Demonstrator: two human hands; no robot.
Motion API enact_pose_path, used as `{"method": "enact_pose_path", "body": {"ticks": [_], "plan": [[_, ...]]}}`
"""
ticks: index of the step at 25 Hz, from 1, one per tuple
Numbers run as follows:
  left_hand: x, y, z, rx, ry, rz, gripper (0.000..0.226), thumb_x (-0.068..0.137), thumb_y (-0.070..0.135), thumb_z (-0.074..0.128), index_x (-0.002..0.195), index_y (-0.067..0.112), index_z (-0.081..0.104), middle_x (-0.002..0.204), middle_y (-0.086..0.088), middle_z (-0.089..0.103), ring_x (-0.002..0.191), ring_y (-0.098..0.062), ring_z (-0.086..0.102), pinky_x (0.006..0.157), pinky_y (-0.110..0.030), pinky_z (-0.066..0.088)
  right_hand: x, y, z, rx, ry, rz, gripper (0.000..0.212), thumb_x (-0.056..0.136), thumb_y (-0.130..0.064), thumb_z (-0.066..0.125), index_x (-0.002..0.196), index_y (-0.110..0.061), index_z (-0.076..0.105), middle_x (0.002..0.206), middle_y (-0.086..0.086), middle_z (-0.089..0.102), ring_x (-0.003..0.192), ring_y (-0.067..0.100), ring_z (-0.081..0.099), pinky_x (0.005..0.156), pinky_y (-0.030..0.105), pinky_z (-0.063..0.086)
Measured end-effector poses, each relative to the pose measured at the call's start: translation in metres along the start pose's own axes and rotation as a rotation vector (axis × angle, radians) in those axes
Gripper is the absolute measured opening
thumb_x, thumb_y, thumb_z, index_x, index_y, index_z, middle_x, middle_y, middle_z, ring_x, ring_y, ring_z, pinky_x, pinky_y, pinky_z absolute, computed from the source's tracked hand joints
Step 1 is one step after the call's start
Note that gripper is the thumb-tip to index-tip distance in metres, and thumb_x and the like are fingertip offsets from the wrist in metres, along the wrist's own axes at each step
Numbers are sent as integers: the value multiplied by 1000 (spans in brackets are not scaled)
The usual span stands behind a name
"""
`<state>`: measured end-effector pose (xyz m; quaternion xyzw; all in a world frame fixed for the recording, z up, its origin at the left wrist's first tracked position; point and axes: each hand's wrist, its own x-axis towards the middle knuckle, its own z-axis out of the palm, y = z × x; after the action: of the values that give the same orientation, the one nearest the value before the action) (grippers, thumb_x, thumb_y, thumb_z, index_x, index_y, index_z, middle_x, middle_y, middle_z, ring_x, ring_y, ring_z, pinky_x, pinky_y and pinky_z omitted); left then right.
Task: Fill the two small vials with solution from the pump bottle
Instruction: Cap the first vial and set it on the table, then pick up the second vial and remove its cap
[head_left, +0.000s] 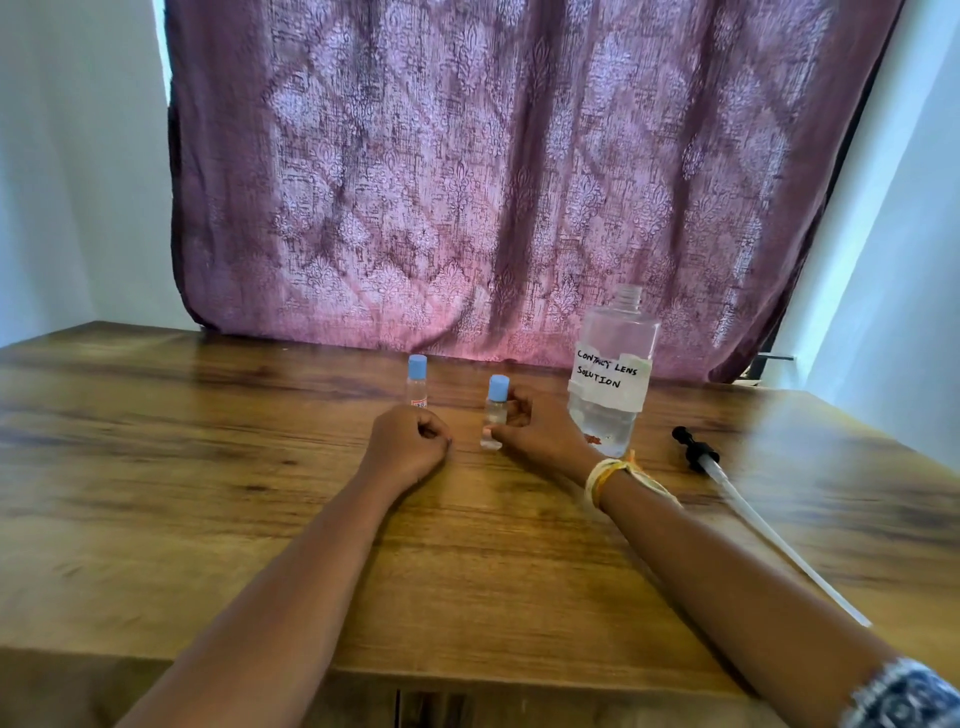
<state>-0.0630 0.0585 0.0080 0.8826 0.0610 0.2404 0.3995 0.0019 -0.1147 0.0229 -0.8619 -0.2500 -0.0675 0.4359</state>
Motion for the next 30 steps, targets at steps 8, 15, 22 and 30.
{"method": "enact_pose_path", "body": {"ticks": [8, 15, 22, 30], "plan": [[6, -7, 5, -80, 51, -66, 9, 82, 9, 71, 79, 14, 77, 76, 5, 69, 72, -4, 59, 75, -18, 43, 52, 11, 24, 9, 59, 83, 45, 74, -19, 80, 115, -11, 65, 107, 6, 71, 98, 20, 66, 87, 32, 53], [6, -7, 7, -129, 173, -133, 10, 82, 10, 67, 80, 13, 77, 86, -5, 76, 84, -17, 66, 79, -19, 42, 22, -7, 34, -92, 419, -84, 42, 73, -19, 67, 113, -9, 58, 112, 13, 61, 103, 29, 58, 89, 49, 51], [11, -14, 2, -143, 342, -263, 42, 76, 14, 65, 118, 10, 62, 117, -15, 63, 104, -31, 62, 88, -38, 53, 37, -45, 73, -97, 23, -191, 51, 85, -18, 66, 133, -13, 48, 130, 9, 59, 118, 22, 56, 95, 28, 41], [11, -6, 3, -264, 227, -240, 54, 79, 10, 56, 132, 12, 52, 105, -9, 67, 101, -29, 63, 87, -36, 53, 36, -38, 57, 4, -1, -60, 12, 81, -19, 70, 86, -17, 59, 79, -5, 62, 73, 9, 57, 58, 13, 40]]}}
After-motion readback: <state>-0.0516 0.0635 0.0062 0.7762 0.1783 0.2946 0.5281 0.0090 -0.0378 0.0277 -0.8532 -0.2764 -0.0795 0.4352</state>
